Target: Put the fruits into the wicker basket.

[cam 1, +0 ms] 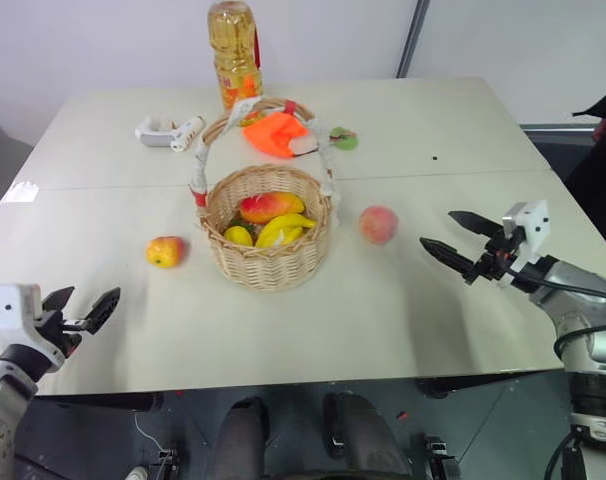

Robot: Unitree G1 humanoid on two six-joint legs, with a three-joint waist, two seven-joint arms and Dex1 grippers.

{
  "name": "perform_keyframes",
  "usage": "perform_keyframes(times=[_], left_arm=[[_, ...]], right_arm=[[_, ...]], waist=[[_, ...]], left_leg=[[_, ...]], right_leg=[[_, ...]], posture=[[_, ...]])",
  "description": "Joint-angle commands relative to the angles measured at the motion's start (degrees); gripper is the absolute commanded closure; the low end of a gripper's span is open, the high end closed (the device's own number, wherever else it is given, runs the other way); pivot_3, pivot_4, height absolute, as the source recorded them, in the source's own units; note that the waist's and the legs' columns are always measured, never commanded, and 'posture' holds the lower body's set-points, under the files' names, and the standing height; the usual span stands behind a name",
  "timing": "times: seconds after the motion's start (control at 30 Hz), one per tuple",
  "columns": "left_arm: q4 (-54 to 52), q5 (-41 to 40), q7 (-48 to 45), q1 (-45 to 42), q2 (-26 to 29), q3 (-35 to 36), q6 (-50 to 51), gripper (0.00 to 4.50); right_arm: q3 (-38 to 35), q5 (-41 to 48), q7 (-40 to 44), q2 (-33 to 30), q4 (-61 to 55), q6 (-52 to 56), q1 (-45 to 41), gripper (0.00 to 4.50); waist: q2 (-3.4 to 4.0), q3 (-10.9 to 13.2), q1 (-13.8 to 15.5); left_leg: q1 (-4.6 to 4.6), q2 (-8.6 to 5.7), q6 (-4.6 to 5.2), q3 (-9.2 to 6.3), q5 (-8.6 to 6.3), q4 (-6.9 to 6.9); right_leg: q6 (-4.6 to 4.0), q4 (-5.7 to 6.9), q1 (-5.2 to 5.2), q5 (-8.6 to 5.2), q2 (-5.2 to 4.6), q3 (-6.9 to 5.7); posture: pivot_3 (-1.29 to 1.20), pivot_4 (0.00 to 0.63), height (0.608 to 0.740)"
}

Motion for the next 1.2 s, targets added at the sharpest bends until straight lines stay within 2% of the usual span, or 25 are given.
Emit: perform_keyframes(times=[0.03, 0.23, 0.37, 0.63, 0.7, 0.87, 1.2], left_arm=[[-1.82, 1.03, 0.69, -0.21, 0.74, 0.86, -1.41, 0.00], [-2.73, -0.58, 0.50, -3.86, 1.15, -1.11, 0.80, 0.00], [-4.41, -2.51, 1.46, -8.45, 2.09, -3.65, 4.61, 0.00], [-3.60, -0.36, 3.59, -20.81, 9.13, -11.26, 12.87, 0.00], [-1.19, 2.55, 5.41, -24.10, 10.63, -14.81, 15.49, 0.00], [0.49, 3.16, 6.80, -29.50, 11.36, -19.29, 22.33, 0.00], [2.42, 5.12, 8.00, -32.83, 10.06, -23.29, 29.25, 0.00]], right_arm=[[0.01, 0.11, -0.43, 0.51, -0.87, -1.02, -1.26, 0.06], [0.37, -0.41, -2.56, 1.12, -2.52, -1.77, -2.39, 0.06], [1.84, 0.79, -2.95, 1.09, -7.54, 0.38, -3.96, 0.06], [5.70, 8.47, -0.91, -2.26, -24.68, 11.31, -5.90, 0.06], [8.23, 9.60, -1.36, -2.49, -28.67, 14.33, -6.90, 0.06], [12.16, 8.53, -2.46, -1.89, -32.68, 16.25, -7.57, 0.06], [14.60, 7.20, -3.47, -1.10, -33.58, 15.18, -7.19, 0.06]], waist=[[0.00, 0.00, 0.00], [0.00, 0.00, 0.08], [0.00, 0.00, 0.15], [0.00, 0.00, 0.03], [0.00, 0.00, 0.02], [-0.03, 0.02, 0.05], [-0.04, 0.02, 0.07]], left_leg=[[0.00, 0.00, 0.00, 0.00, 0.00, 0.00], [0.00, -0.01, 0.00, 0.01, 0.00, 0.02], [-0.02, -0.01, 0.00, 0.01, 0.00, 0.02], [0.00, 0.00, 0.00, -0.02, 0.00, -0.01], [0.00, 0.00, 0.00, -0.01, 0.00, 0.01], [-0.02, 0.01, 0.00, -0.02, 0.00, 0.00], [-0.03, -0.01, 0.00, -0.03, 0.00, 0.01]], right_leg=[[0.02, 0.00, 0.00, -0.01, 0.00, 0.00], [0.04, 0.00, 0.00, -0.03, 0.00, 0.00], [-0.02, 0.02, 0.01, 0.03, 0.01, 0.00], [0.03, 0.08, -0.02, 0.04, 0.07, 0.00], [0.03, 0.08, -0.01, 0.04, 0.08, -0.01], [0.14, 0.09, -0.02, 0.08, 0.08, -0.01], [0.15, 0.09, -0.02, 0.07, 0.07, -0.01]], posture=[[0.00, 0.150, 0.740], [0.00, 0.150, 0.740], [0.00, 0.150, 0.740], [0.00, 0.150, 0.740], [0.00, 0.150, 0.740], [0.00, 0.150, 0.740], [0.00, 0.150, 0.740]])
